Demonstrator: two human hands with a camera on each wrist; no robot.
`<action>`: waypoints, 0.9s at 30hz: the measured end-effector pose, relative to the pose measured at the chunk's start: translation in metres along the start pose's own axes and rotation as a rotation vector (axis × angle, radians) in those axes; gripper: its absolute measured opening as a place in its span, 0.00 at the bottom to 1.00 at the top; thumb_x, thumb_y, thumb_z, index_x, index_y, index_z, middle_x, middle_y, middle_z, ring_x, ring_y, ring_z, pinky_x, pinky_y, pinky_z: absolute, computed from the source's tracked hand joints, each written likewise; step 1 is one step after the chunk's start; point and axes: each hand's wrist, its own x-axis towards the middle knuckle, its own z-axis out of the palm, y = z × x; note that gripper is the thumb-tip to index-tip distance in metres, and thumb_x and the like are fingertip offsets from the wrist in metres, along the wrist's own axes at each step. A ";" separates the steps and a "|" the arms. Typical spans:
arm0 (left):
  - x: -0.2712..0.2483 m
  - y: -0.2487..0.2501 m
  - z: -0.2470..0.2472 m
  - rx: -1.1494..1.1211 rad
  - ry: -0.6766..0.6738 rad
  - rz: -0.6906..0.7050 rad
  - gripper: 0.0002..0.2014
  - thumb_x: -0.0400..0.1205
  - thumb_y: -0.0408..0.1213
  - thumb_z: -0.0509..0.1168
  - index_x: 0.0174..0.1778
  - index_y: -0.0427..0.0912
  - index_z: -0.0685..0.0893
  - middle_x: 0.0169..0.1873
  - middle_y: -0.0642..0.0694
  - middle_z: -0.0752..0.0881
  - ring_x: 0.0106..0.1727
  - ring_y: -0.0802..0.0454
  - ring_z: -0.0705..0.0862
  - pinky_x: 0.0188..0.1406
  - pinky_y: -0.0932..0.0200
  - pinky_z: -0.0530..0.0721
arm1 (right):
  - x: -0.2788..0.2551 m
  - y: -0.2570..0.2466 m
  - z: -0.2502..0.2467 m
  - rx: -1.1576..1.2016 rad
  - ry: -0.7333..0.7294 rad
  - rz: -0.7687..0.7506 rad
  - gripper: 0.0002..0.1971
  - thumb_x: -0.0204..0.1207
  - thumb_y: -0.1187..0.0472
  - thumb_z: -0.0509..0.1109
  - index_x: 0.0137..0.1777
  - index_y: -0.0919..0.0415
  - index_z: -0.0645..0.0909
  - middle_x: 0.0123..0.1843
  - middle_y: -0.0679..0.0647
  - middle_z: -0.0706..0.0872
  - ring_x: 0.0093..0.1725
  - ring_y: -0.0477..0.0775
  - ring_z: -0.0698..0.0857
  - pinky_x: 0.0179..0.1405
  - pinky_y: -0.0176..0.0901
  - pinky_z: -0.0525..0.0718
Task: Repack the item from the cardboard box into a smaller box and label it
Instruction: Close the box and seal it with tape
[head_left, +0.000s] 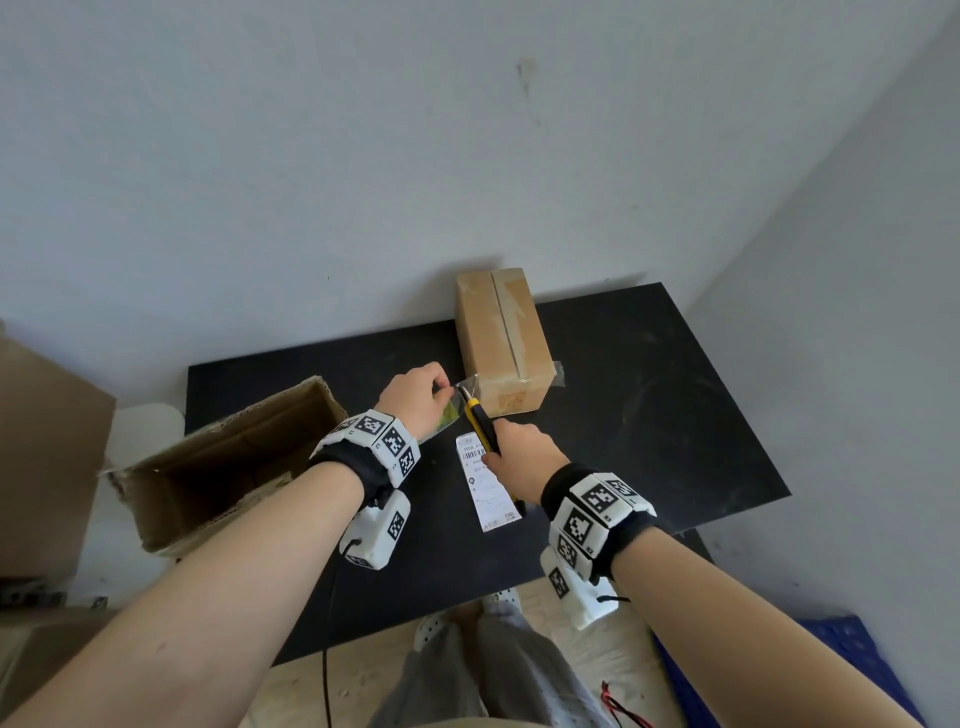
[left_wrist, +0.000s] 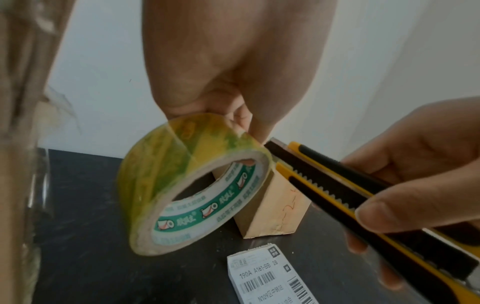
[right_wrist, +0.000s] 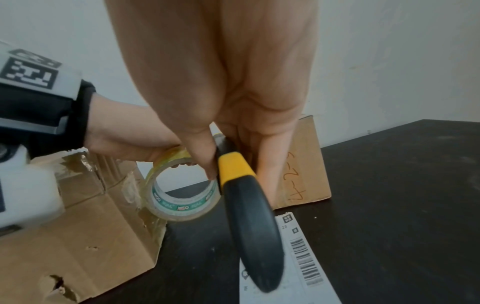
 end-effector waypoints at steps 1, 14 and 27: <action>0.001 -0.001 0.000 0.008 0.004 0.004 0.06 0.84 0.41 0.60 0.49 0.44 0.80 0.39 0.47 0.82 0.44 0.45 0.82 0.37 0.55 0.75 | 0.000 -0.001 0.000 -0.017 -0.003 0.000 0.12 0.82 0.57 0.61 0.60 0.63 0.73 0.57 0.61 0.83 0.55 0.63 0.83 0.54 0.54 0.84; -0.002 0.000 0.001 0.120 0.044 0.019 0.07 0.86 0.42 0.57 0.52 0.45 0.77 0.45 0.43 0.84 0.45 0.45 0.82 0.35 0.53 0.76 | -0.010 -0.009 -0.012 -0.364 -0.023 -0.033 0.19 0.80 0.71 0.59 0.71 0.69 0.69 0.65 0.62 0.79 0.63 0.64 0.81 0.53 0.49 0.79; -0.003 -0.009 0.004 -0.089 0.012 -0.045 0.07 0.84 0.40 0.60 0.55 0.46 0.81 0.51 0.45 0.85 0.49 0.48 0.84 0.44 0.55 0.80 | 0.021 0.038 0.041 -0.426 -0.007 -0.015 0.36 0.78 0.69 0.64 0.82 0.66 0.50 0.68 0.63 0.75 0.61 0.62 0.82 0.52 0.50 0.82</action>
